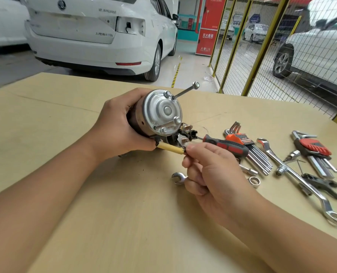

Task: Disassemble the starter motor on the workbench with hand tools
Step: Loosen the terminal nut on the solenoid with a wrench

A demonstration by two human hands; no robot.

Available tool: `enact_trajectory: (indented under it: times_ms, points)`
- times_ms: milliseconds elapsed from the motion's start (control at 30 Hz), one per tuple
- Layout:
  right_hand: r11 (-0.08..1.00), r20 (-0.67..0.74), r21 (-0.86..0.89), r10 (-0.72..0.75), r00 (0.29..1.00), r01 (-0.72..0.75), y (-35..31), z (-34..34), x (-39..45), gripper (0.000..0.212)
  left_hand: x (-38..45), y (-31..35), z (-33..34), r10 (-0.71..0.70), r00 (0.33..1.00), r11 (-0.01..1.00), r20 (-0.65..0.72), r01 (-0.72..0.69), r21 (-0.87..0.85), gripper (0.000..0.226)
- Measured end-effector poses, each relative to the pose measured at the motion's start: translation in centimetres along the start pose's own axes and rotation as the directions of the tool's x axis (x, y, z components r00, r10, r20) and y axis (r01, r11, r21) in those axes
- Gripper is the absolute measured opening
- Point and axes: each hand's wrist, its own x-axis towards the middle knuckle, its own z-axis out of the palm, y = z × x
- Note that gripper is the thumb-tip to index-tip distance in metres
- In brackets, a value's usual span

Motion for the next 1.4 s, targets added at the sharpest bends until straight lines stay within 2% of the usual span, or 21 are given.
enact_trajectory:
  times_ms: [100, 200, 233, 300, 333, 400, 467, 533, 600, 667, 733, 800, 1000, 1133, 1400]
  points:
    - [0.996, -0.012, -0.050, -0.068, 0.998, 0.067, 0.3, 0.1, 0.1, 0.015, 0.0, 0.0, -0.1, -0.001, 1.000, 1.000, 0.000, 0.001, -0.002, 0.087]
    - [0.956, -0.059, -0.247, -0.178, 0.982, 0.158, 0.3, 0.1, 0.2, 0.016, 0.0, 0.0, -0.1, 0.000, 1.000, 1.000, 0.006, 0.000, -0.005, 0.087]
    - [0.908, -0.070, -0.365, -0.249, 0.966, 0.207, 0.3, 0.1, 0.2, 0.009, 0.0, 0.1, 0.0, 0.000, 1.000, 1.000, 0.005, 0.000, -0.004, 0.087]
    - [0.717, -0.049, -0.627, -0.428, 0.902, 0.306, 0.4, 0.0, 0.3, 0.009, 0.0, 0.3, 0.0, -0.002, 1.000, 1.000, -0.002, 0.002, -0.004, 0.086]
    - [0.611, -0.018, -0.714, -0.505, 0.863, 0.342, 0.3, -0.2, 0.5, 0.012, 0.0, 0.4, 0.0, -0.002, 1.000, 1.000, -0.007, 0.002, -0.002, 0.084]
    - [0.506, 0.018, -0.775, -0.582, 0.813, 0.379, -0.2, -0.3, 0.9, 0.026, -0.1, 0.7, 0.2, -0.005, 1.000, 1.000, -0.020, 0.006, 0.014, 0.082]
    - [0.411, 0.059, -0.827, -0.617, 0.785, 0.385, -1.0, -0.5, 1.5, 0.036, -0.2, 0.9, 0.5, -0.008, 0.999, 0.999, -0.041, 0.010, 0.042, 0.082]
    - [0.259, 0.128, -0.898, -0.620, 0.774, 0.356, -2.0, -0.6, 2.2, 0.040, -0.4, 1.2, 0.8, 0.005, 0.998, 0.996, -0.062, 0.001, 0.090, 0.081]
    - [0.124, 0.205, -0.934, -0.583, 0.786, 0.335, -3.1, -0.8, 2.6, 0.045, -0.6, 1.7, 1.2, 0.034, 0.997, 0.987, -0.063, -0.024, 0.157, 0.080]
    - [0.037, 0.256, -0.946, -0.527, 0.810, 0.323, -3.9, -1.0, 2.8, 0.045, -0.7, 2.1, 1.5, 0.076, 0.996, 0.973, -0.057, -0.061, 0.222, 0.078]
    - [0.026, 0.271, -0.945, -0.499, 0.823, 0.327, -4.3, -1.3, 2.9, 0.040, -0.7, 2.2, 1.8, 0.088, 0.994, 0.965, -0.062, -0.070, 0.253, 0.077]
    - [0.097, 0.279, -0.922, -0.507, 0.816, 0.375, -4.3, -1.6, 3.0, 0.039, -0.7, 2.3, 1.8, 0.065, 0.995, 0.969, -0.075, -0.045, 0.241, 0.077]
    - [0.135, 0.271, -0.878, -0.651, 0.709, 0.460, -3.5, -1.2, 3.3, 0.029, -0.4, 2.0, 1.4, -0.012, 0.996, 0.990, -0.093, 0.024, 0.136, 0.079]
    - [0.154, 0.252, -0.861, -0.699, 0.669, 0.485, -2.9, -1.2, 3.3, 0.027, -0.4, 1.8, 1.4, 0.012, 0.997, 0.991, -0.078, -0.002, 0.131, 0.077]
    - [0.112, 0.295, -0.866, -0.673, 0.678, 0.488, -2.8, -1.1, 3.1, 0.032, -0.4, 1.6, 1.2, 0.045, 0.998, 0.992, -0.050, -0.039, 0.121, 0.076]
